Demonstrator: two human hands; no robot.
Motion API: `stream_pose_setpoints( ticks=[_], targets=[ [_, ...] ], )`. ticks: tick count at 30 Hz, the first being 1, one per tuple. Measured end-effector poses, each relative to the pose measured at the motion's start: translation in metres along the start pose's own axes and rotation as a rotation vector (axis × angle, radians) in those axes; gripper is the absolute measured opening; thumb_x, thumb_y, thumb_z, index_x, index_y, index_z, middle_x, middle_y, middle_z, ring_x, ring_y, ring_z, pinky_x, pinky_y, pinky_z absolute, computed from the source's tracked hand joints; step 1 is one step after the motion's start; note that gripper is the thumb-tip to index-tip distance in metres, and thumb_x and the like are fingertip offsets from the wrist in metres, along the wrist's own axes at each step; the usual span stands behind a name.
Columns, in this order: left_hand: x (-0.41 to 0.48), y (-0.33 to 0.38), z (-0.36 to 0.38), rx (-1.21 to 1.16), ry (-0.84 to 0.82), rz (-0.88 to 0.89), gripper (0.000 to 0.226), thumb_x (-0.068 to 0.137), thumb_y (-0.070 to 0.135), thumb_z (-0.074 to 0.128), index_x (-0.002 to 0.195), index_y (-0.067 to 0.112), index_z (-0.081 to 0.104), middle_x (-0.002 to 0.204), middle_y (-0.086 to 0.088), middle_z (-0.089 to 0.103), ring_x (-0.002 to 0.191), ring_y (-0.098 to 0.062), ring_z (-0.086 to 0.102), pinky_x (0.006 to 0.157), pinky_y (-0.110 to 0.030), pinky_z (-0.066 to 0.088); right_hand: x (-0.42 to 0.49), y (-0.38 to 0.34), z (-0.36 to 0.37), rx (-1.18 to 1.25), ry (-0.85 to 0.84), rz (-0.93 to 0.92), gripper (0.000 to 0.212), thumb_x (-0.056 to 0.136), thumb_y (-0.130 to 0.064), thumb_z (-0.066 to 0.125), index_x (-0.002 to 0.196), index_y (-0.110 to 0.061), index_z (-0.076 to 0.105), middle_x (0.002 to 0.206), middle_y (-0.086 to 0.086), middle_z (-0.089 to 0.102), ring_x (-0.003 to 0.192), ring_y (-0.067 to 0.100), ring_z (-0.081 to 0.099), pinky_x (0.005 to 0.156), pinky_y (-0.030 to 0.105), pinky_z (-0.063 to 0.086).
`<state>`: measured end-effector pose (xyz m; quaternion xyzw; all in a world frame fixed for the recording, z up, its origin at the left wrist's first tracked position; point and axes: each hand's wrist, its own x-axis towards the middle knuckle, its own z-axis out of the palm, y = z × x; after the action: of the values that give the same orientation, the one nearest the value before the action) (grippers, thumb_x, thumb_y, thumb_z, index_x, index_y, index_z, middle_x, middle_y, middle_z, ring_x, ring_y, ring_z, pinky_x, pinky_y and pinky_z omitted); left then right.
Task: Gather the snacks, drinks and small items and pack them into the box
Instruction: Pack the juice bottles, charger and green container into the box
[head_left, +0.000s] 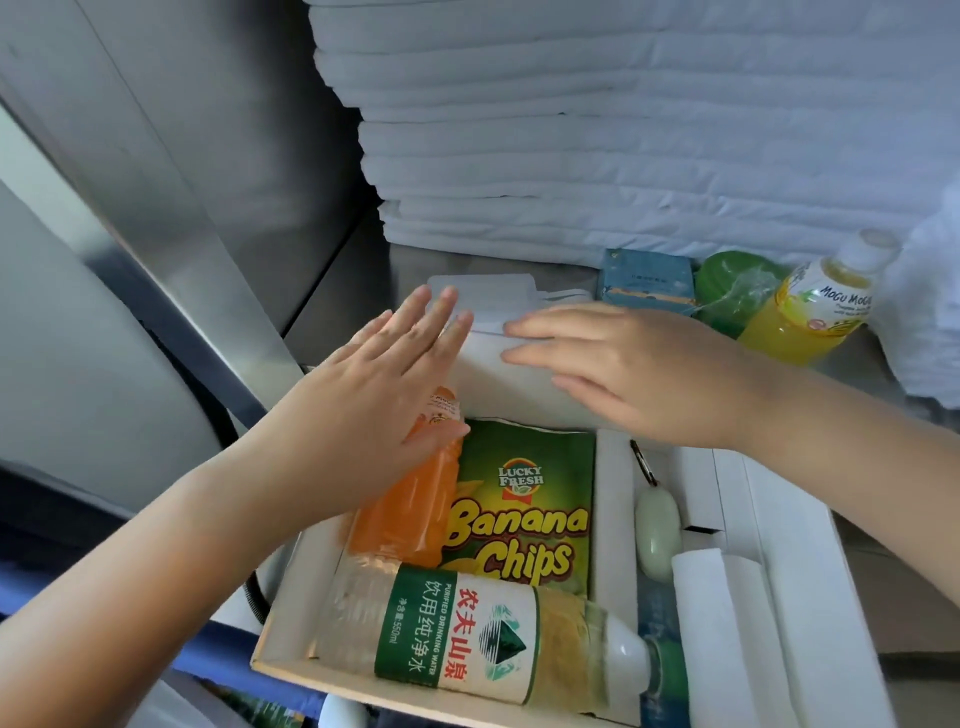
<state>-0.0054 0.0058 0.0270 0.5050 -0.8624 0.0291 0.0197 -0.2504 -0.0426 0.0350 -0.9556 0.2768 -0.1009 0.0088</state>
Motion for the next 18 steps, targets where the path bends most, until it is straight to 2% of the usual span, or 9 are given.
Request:
stream_pose_setpoints(
  ticks=[3,5,6,7,8,9,12,15,18],
  targets=[
    [0.019,0.000,0.009,-0.026,0.073,0.015,0.070,0.089,0.065,0.001,0.140,0.027,-0.026,0.146,0.010,-0.032,0.133,-0.005,-0.034,0.101,-0.016,-0.029,-0.016,0.012,0.000,0.024,0.053,0.101,0.045,0.095,-0.016,0.052,0.140,-0.019,0.045,0.140,0.000,0.047,0.128,0.013,0.043,0.108,0.030,0.034],
    [0.028,0.003,0.016,-0.028,0.037,0.016,0.071,0.092,0.059,0.014,0.145,0.024,-0.018,0.153,0.005,-0.019,0.141,-0.011,-0.019,0.108,-0.021,-0.022,-0.025,0.016,0.005,0.067,-0.013,0.183,0.053,0.096,-0.020,0.050,0.146,-0.023,0.031,0.141,-0.002,0.044,0.127,0.009,0.038,0.108,0.024,0.029],
    [0.032,0.005,0.018,-0.009,0.021,0.017,0.074,0.092,0.054,0.028,0.149,0.021,-0.005,0.158,-0.001,0.002,0.145,-0.018,0.002,0.114,-0.028,-0.009,-0.029,0.016,0.009,0.073,-0.065,0.220,0.057,0.097,-0.022,0.048,0.148,-0.027,0.024,0.139,-0.002,0.045,0.124,0.010,0.040,0.104,0.025,0.033],
    [0.033,0.008,0.019,0.011,0.007,0.020,0.074,0.090,0.049,0.042,0.150,0.016,0.014,0.152,-0.006,0.029,0.139,-0.025,0.028,0.114,-0.036,0.011,-0.032,0.017,0.013,0.067,-0.107,0.247,0.059,0.097,-0.024,0.046,0.149,-0.031,0.018,0.136,-0.002,0.046,0.119,0.012,0.044,0.097,0.028,0.038],
    [0.034,0.009,0.019,0.021,0.021,0.025,0.070,0.086,0.045,0.052,0.145,0.014,0.030,0.138,-0.007,0.049,0.125,-0.027,0.048,0.108,-0.041,0.029,-0.033,0.017,0.016,0.070,-0.121,0.266,0.059,0.097,-0.025,0.044,0.149,-0.035,0.016,0.134,-0.003,0.048,0.116,0.014,0.048,0.092,0.030,0.042],
    [0.035,0.008,0.020,0.022,0.053,0.029,0.064,0.086,0.043,0.055,0.141,0.014,0.039,0.125,-0.005,0.059,0.113,-0.027,0.057,0.101,-0.043,0.039,-0.033,0.017,0.017,0.088,-0.112,0.281,0.058,0.098,-0.026,0.043,0.148,-0.037,0.016,0.135,-0.004,0.049,0.115,0.014,0.050,0.090,0.032,0.044],
    [0.034,0.004,0.024,-0.019,0.111,0.018,0.057,0.087,0.045,0.049,0.138,0.019,0.044,0.117,0.000,0.062,0.106,-0.023,0.059,0.096,-0.040,0.042,-0.033,0.020,0.015,0.173,-0.065,0.330,0.050,0.098,-0.026,0.042,0.144,-0.041,0.026,0.139,-0.011,0.048,0.118,0.008,0.050,0.093,0.030,0.045],
    [0.033,0.004,0.025,-0.024,0.145,0.030,0.054,0.091,0.045,0.048,0.137,0.018,0.045,0.116,0.001,0.063,0.105,-0.024,0.061,0.096,-0.038,0.038,-0.038,0.023,0.012,0.224,0.018,0.402,0.038,0.098,-0.026,0.046,0.135,-0.035,0.047,0.125,-0.016,0.057,0.110,0.000,0.051,0.091,0.021,0.042],
    [0.032,0.004,0.025,-0.018,0.164,0.030,0.060,0.083,0.044,0.051,0.137,0.017,0.047,0.113,0.001,0.065,0.102,-0.024,0.062,0.093,-0.036,0.036,-0.046,0.026,0.006,0.191,0.312,0.528,0.032,0.093,-0.021,0.055,0.125,-0.025,0.059,0.116,-0.010,0.060,0.107,0.004,0.052,0.089,0.017,0.040]
  ],
)
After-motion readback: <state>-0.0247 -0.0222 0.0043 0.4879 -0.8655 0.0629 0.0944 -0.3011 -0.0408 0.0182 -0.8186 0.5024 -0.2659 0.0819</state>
